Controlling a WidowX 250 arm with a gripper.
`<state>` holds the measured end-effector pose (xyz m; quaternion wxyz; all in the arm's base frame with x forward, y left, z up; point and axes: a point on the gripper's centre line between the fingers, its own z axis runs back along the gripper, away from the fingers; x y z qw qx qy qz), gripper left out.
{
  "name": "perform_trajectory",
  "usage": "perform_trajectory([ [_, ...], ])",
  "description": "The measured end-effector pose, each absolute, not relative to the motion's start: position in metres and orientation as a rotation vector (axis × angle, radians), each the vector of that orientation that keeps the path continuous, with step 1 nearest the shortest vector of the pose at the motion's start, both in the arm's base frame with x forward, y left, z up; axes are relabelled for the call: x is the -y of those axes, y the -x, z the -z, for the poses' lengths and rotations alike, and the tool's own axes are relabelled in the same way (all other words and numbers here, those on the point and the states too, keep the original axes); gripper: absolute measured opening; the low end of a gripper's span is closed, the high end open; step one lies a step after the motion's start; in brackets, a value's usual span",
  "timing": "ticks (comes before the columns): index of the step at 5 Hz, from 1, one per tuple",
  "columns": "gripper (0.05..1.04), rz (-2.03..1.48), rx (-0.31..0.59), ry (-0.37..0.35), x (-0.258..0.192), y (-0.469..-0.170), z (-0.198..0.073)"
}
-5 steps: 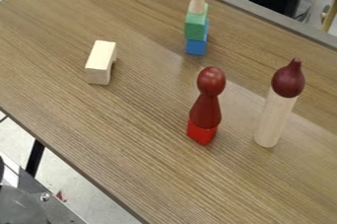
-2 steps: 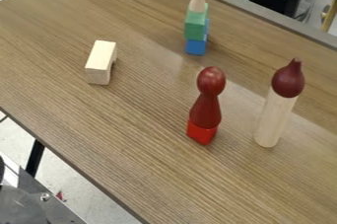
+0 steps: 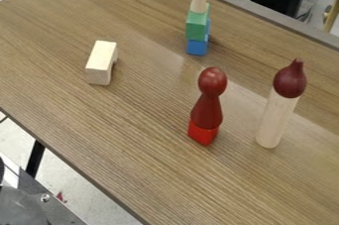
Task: Pick the white above the tower and put on the table
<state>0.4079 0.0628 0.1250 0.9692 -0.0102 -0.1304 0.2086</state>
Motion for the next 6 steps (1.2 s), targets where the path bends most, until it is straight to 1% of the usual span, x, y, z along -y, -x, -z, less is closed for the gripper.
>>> perform_trajectory([
  [1, 0.398, -0.424, 0.276, 0.018, -0.064, -0.409, -0.126],
  [2, 0.342, -0.424, 0.272, 0.017, -0.064, -0.405, -0.123],
  [3, 0.342, -0.416, 0.263, 0.040, -0.058, -0.396, -0.127],
  [4, 0.342, -0.360, 0.241, 0.069, -0.044, -0.387, -0.137],
  [5, 0.342, -0.274, 0.203, 0.073, -0.020, -0.378, -0.130],
  [6, 0.342, -0.166, 0.190, 0.061, 0.017, -0.374, -0.122],
])
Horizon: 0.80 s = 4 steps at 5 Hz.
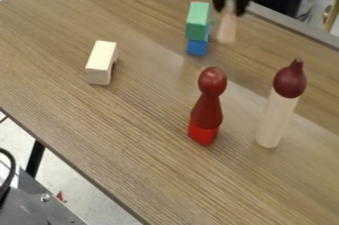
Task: Pick the white above the tower and put on the table
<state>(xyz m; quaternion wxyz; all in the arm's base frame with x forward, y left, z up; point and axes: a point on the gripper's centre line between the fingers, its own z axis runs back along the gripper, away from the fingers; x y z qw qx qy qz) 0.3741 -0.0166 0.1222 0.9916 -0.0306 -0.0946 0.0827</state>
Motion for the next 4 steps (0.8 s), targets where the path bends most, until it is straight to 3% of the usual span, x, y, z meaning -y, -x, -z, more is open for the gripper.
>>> perform_trajectory([
  [2, 0.342, -0.053, 0.204, 0.005, 0.060, -0.371, -0.106],
  [4, 0.342, -0.015, 0.238, -0.003, 0.075, -0.372, -0.091],
])
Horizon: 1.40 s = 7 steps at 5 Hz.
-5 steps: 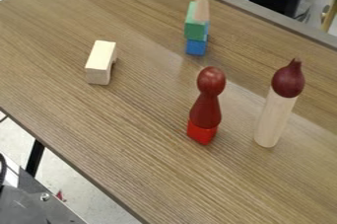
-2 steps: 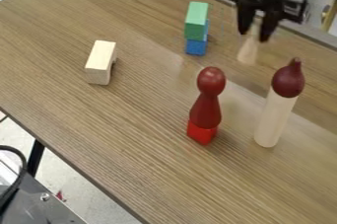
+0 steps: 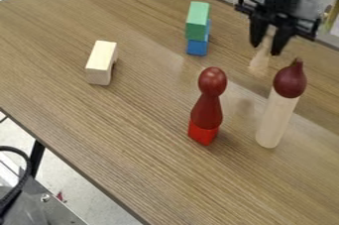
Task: Pick the white above the tower and put on the table
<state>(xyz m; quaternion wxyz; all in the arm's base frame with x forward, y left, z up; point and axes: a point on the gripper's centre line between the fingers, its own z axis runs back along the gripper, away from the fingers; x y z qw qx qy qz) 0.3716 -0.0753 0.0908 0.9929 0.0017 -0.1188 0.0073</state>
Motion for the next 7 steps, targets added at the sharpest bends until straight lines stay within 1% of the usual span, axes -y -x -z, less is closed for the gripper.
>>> perform_trajectory([
  [1, 0.342, -0.005, 0.248, -0.023, 0.077, -0.372, -0.079],
  [2, 0.342, -0.011, 0.254, -0.026, 0.076, -0.369, -0.070],
  [3, 0.402, -0.017, 0.253, -0.026, 0.075, -0.366, -0.066],
  [4, 0.718, -0.029, 0.226, -0.016, 0.076, -0.360, -0.061],
  [5, 0.964, -0.033, 0.239, 0.019, 0.073, -0.357, -0.076],
  [6, 1.001, -0.073, 0.293, 0.054, 0.062, -0.352, -0.106],
  [7, 1.001, -0.147, 0.310, 0.034, 0.042, -0.344, -0.134],
])
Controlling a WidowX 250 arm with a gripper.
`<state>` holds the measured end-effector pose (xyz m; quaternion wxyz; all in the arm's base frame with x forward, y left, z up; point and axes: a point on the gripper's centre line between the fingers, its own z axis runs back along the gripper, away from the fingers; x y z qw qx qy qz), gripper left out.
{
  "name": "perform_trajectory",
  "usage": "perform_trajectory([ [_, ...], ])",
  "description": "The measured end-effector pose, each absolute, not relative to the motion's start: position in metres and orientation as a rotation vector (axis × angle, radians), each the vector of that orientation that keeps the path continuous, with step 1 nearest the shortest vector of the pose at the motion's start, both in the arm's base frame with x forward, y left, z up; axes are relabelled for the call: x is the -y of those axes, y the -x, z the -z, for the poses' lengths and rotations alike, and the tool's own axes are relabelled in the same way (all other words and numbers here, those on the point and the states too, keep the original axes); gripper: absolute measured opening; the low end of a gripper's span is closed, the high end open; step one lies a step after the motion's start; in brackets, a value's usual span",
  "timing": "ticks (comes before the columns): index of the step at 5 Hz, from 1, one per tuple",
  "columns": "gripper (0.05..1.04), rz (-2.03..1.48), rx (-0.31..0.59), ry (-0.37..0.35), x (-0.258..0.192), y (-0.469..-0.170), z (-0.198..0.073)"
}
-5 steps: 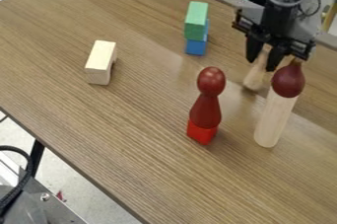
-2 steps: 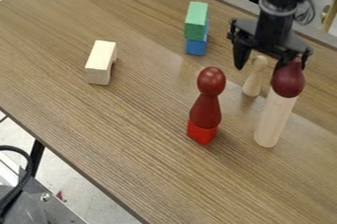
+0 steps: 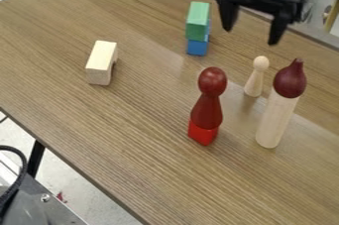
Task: Pick the white above the tower and put on the table
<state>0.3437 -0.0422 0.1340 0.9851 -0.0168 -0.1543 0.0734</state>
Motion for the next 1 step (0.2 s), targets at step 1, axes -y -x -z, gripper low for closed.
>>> perform_trajectory([
  [1, 1.001, -0.257, 0.306, -0.031, 0.0180, -0.3405, -0.1606],
])
